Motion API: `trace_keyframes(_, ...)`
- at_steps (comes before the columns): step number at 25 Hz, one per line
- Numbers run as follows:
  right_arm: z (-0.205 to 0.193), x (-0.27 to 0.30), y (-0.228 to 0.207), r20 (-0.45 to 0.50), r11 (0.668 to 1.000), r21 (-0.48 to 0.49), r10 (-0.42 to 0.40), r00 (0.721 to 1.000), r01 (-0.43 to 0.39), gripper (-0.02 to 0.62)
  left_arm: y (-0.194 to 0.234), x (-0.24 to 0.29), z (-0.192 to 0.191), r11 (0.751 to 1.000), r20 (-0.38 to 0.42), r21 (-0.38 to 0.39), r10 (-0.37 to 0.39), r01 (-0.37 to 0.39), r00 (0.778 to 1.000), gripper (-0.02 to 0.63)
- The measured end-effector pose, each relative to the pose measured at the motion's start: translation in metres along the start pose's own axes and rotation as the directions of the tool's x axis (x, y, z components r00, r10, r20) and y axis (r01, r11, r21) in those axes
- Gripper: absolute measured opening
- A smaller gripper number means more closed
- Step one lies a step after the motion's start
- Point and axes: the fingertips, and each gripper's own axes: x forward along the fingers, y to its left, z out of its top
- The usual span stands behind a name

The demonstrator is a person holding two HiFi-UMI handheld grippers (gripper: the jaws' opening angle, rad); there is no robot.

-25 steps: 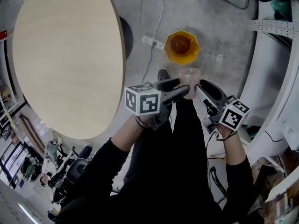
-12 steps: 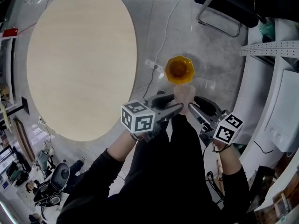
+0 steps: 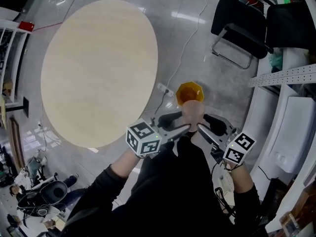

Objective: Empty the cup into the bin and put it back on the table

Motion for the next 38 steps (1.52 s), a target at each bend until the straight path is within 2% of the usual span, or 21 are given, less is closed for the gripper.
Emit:
trace_keyframes(4,0.017,-0.002,0.026,-0.005,0.995,-0.083,0.057,0.998,-0.057,0.181,-0.021,-0.019,0.019,0.99,0.055,0.128,0.042,-0.049,0.998,0.233)
trace_keyframes(8,0.031,-0.002,0.051,-0.014,0.98,-0.167,0.11,0.994,-0.111,0.18,-0.04,-0.038,0.031,0.974,0.113,0.199,0.091,-0.112,0.99,0.233)
trace_keyframes(11,0.041,0.003,0.07,-0.035,0.956,-0.243,0.16,0.987,-0.163,0.181,-0.049,-0.055,0.04,0.955,0.163,0.245,0.129,-0.166,0.978,0.233)
trace_keyframes(16,0.047,0.018,0.104,-0.112,0.883,-0.396,0.226,0.968,-0.252,0.179,-0.06,-0.089,0.044,0.909,0.219,0.311,0.214,-0.277,0.952,0.233)
trace_keyframes(19,0.045,0.027,0.12,-0.161,0.822,-0.481,0.259,0.952,-0.305,0.179,-0.064,-0.105,0.042,0.865,0.233,0.357,0.283,-0.352,0.93,0.233)
trace_keyframes(21,0.043,0.032,0.128,-0.185,0.79,-0.51,0.285,0.941,-0.339,0.179,-0.065,-0.114,0.038,0.834,0.228,0.385,0.329,-0.395,0.916,0.233)
trace_keyframes(24,0.038,0.04,0.142,-0.203,0.767,-0.522,0.312,0.928,-0.373,0.179,-0.064,-0.126,0.027,0.802,0.213,0.414,0.375,-0.431,0.902,0.232)
trace_keyframes(31,0.022,0.068,0.168,-0.291,0.673,-0.599,0.321,0.901,-0.433,0.18,-0.055,-0.163,0.012,0.774,0.218,0.407,0.433,-0.484,0.875,0.229)
trace_keyframes(38,-0.002,0.131,0.215,-0.36,0.633,-0.646,0.24,0.902,-0.426,0.179,-0.029,-0.24,-0.002,0.776,0.226,0.402,0.43,-0.486,0.874,0.227)
